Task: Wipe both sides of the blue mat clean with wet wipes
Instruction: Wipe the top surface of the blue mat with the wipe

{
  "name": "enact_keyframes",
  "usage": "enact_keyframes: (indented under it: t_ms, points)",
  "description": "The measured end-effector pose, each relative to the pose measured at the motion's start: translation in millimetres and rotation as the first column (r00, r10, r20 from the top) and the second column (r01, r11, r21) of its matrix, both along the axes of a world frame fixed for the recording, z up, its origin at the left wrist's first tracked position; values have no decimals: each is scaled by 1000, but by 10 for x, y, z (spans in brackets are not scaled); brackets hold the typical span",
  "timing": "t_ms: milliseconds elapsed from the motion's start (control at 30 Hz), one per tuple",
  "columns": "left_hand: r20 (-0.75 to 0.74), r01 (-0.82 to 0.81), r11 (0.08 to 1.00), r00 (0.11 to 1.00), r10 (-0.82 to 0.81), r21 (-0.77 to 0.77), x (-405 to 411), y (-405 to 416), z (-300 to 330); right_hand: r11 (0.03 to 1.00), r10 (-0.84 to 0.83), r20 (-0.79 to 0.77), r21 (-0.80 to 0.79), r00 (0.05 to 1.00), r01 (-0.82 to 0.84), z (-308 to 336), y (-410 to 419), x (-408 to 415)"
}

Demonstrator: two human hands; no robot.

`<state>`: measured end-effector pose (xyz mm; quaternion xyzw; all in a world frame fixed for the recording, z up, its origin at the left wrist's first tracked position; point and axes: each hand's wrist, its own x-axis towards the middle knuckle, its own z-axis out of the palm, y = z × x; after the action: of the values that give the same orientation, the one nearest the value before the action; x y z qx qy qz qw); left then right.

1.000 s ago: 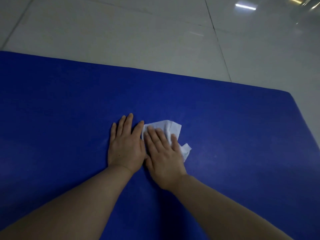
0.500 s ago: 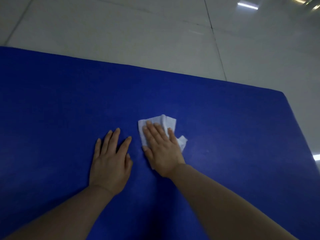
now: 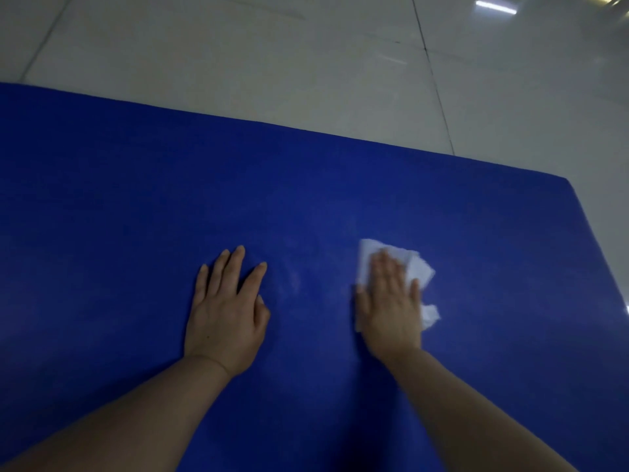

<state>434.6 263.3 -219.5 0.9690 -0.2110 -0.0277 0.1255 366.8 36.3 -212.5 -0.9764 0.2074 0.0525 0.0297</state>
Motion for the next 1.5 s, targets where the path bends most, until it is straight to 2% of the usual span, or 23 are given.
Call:
enact_keyframes:
  t_ms: [67,100,133,200,267,300,367,433,467,500,567,633,700,800,1000,1133,1300,1433,1467,1500]
  points:
    - [4,-3,1000,1000,3,-3,1,6,-13,964,-252,-111,62,961,260,42,-208,37]
    - [5,-3,1000,1000,3,-5,0,4,-16,953,-293,-123,49,948,300,56,-162,54]
    - [9,-5,1000,1000,5,-5,-1,3,-14,967,-252,-102,22,962,256,69,-33,53]
    - [9,-6,1000,1000,6,0,0,-5,-7,1000,-10,-21,24,1000,10,50,376,-6]
    - [5,-4,1000,1000,4,4,7,-4,-2,958,279,-32,74,960,-276,16,651,-174]
    - [8,-1,1000,1000,1,3,14,0,-4,945,322,-60,78,945,-317,25,607,-220]
    - [11,2,1000,1000,-2,-2,19,3,-7,980,199,-56,39,978,-197,56,269,-238]
    - [12,-1,1000,1000,1,0,12,-5,-14,997,-76,-58,9,995,76,49,-156,-229]
    - [9,-2,1000,1000,2,1,9,-14,-16,982,-178,-138,34,974,184,60,-244,-212]
    - [2,-3,1000,1000,3,1,10,-19,-18,978,-199,-171,34,965,208,75,-164,-188]
    - [-5,-5,1000,1000,5,-5,13,-22,-19,1000,11,-159,26,987,-7,93,285,-196]
    - [1,1,1000,1000,-1,-15,14,-17,-5,971,239,-123,58,963,-233,28,694,-305]
    - [1,4,999,1000,-4,-41,16,-7,2,949,312,-104,71,944,-306,34,767,-335]
    - [-30,-2,995,1000,0,-96,18,9,10,945,326,-88,18,941,-326,37,662,-309]
    - [-2,-31,975,1000,31,-220,-487,217,98,964,258,-111,89,960,-249,58,794,-261]
    - [-13,-44,982,999,43,-184,-1120,325,58,977,203,-126,84,971,-194,110,1007,-405]
    - [-33,2,991,999,-6,-134,-1134,341,3,970,223,-126,129,967,-207,137,907,-618]
    - [-43,-4,991,999,-1,-135,-1113,319,6,996,-57,-101,65,993,64,83,657,-581]
    - [-49,-7,991,999,1,-131,-1118,321,0,998,-53,-91,36,994,57,82,747,-586]
    - [-55,-7,992,999,0,-126,-1121,319,2,999,22,-70,26,997,-20,80,876,-618]
